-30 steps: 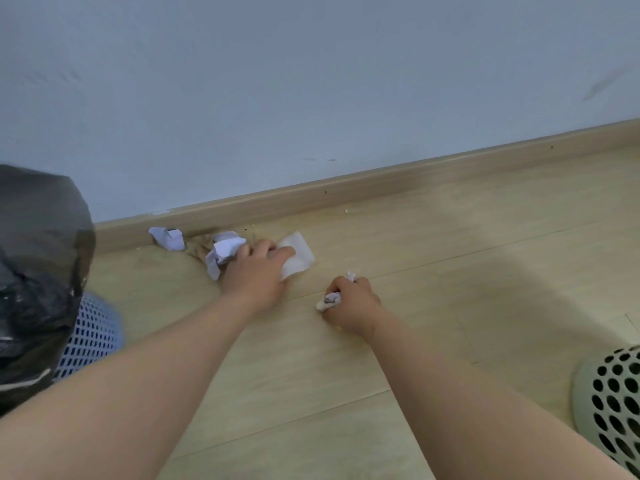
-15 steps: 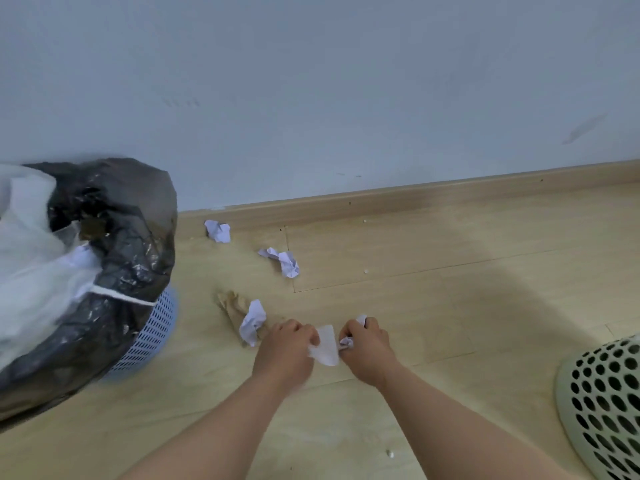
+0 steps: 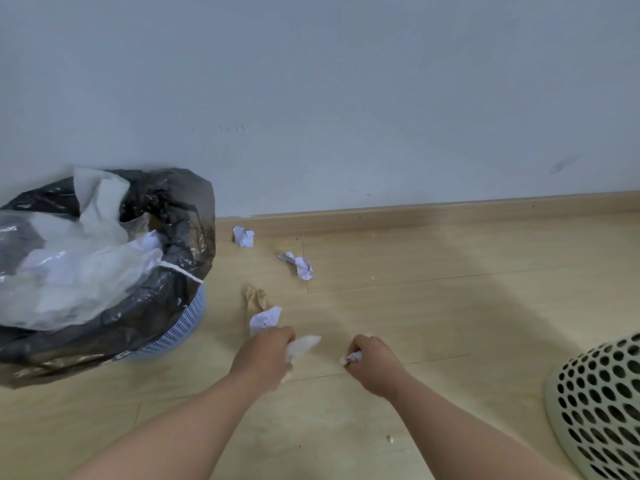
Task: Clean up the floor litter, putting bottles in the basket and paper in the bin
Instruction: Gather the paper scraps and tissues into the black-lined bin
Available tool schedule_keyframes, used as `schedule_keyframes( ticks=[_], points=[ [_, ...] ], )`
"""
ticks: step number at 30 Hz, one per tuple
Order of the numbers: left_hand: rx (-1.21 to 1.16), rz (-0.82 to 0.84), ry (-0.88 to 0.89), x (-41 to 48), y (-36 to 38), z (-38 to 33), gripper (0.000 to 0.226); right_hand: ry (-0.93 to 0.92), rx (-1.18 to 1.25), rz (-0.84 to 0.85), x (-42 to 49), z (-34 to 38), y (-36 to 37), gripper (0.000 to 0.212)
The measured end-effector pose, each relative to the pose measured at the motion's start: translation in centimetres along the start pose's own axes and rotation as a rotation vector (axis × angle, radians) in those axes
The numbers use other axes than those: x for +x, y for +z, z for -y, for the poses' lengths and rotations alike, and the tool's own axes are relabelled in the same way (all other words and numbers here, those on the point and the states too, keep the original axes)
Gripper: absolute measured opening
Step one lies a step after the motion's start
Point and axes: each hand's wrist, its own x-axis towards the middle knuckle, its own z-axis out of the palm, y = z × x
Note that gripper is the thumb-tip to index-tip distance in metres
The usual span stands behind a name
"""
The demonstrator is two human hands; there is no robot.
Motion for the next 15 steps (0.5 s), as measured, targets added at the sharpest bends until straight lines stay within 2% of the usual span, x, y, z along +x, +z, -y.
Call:
schedule_keyframes(
  ticks=[1, 3, 8, 11, 15],
  points=[
    [-0.113, -0.020, -0.052, 0.1, -0.6, -0.3, 0.007, 0.002, 0.031, -0.018, -0.1, 0.2, -0.1, 0.032],
    [-0.360, -0.082, -0.140, 0.3, -2.2, -1.1, 0.021, 0.025, 0.134, -0.071, -0.3, 0.9, -0.5, 0.025],
    [-0.934, -0.164, -0.237, 0.7, -6.3, -2.8, 0.014, 0.119, 0.675, -0.186, -0.2, 5.2, -3.1, 0.005],
    [-1.144, -0.202, -0.243, 1.0, -8.5, -3.1, 0.011, 0.104, 0.886, -0.254, 0.0, 8.3, -5.4, 0.006],
    [-1.234, -0.305, -0.224, 1.0, -11.8, -3.9, 0.027, 0.108, 1.058, -0.309, 0.3, 11.9, -9.0, 0.009]
  ],
)
